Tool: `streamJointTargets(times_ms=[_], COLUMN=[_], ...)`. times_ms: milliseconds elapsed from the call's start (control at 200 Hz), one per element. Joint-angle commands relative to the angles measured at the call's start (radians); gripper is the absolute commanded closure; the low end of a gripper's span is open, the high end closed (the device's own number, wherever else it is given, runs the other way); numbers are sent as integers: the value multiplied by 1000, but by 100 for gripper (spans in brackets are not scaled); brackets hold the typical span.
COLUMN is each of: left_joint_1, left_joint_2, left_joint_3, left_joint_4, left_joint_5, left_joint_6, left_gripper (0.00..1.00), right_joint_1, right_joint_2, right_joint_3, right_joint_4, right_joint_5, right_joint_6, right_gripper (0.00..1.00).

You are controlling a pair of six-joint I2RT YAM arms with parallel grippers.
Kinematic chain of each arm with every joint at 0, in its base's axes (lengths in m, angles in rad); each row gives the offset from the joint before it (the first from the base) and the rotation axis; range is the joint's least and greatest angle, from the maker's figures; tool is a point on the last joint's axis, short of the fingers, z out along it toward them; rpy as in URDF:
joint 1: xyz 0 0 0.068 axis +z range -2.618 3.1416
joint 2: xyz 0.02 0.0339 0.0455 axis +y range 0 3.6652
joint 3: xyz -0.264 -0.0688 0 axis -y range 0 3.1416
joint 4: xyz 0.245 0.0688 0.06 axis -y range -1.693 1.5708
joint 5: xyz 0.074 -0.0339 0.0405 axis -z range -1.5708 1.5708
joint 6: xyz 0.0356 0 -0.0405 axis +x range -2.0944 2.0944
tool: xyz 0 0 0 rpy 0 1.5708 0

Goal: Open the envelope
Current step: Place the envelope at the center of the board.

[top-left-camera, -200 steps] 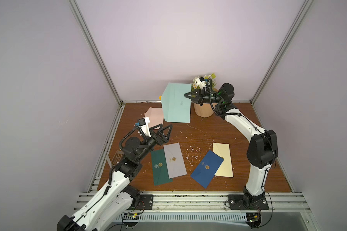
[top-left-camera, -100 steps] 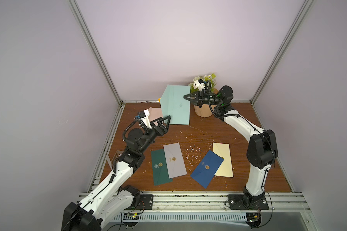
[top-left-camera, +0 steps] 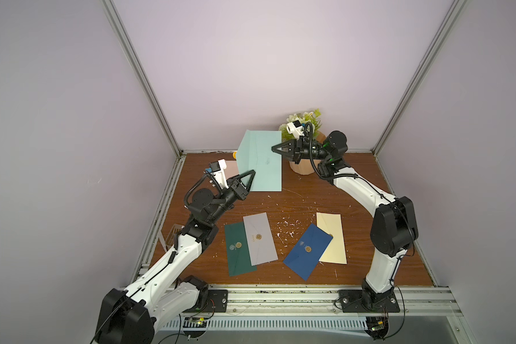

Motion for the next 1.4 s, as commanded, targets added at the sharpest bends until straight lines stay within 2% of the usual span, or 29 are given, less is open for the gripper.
streamJointTargets(times_ms=[0, 245, 370, 460, 500, 545, 621, 671, 711, 776, 826, 896, 1231, 1396], left_joint_1=[12, 12, 13, 15, 16, 19, 25, 31, 34, 43, 48, 52, 53, 53], left_joint_2=[-33, -60, -60, -56, -53, -50, -44, -39, -35, -17, 8, 51, 377, 595], left_joint_3=[-1, -1, 3, 11, 14, 20, 31, 40, 41, 43, 43, 39, 115, 220], left_joint_4=[47, 11, 5, -4, -9, -19, -45, -74, -89, -107, -117, -102, -35, 29], left_joint_5=[11, 5, 7, 8, 7, 2, -11, -31, -52, -82, -113, -152, -294, -281], left_joint_6=[-7, 1, -1, -1, -2, -1, 5, 11, 16, 16, 7, -12, -165, -197], left_gripper=[81, 99, 100, 100, 100, 100, 100, 100, 100, 100, 100, 99, 100, 100], right_joint_1=[3, 4, 4, 3, 2, -1, -11, -19, -23, -14, -5, -11, -16, -29], right_joint_2=[-59, -50, -49, -49, -49, -52, -69, -88, -99, -100, -99, -125, -376, -467], right_joint_3=[5, 11, 6, 1, 1, 2, 21, 62, 136, 310, 406, 426, 171, 101], right_joint_4=[73, 79, 79, 69, 51, 5, -192, -441, -713, -1137, -1316, -1389, -1377, -1413], right_joint_5=[-6, -5, -5, -4, -3, -2, 16, 56, 130, 350, 491, 573, 725, 749], right_joint_6=[-14, -10, -13, -23, -39, -70, -247, -428, -633, -958, -1090, -1140, -1187, -1203], right_gripper=[100, 100, 100, 63, 52, 44, 35, 32, 31, 26, 25, 24, 24, 24])
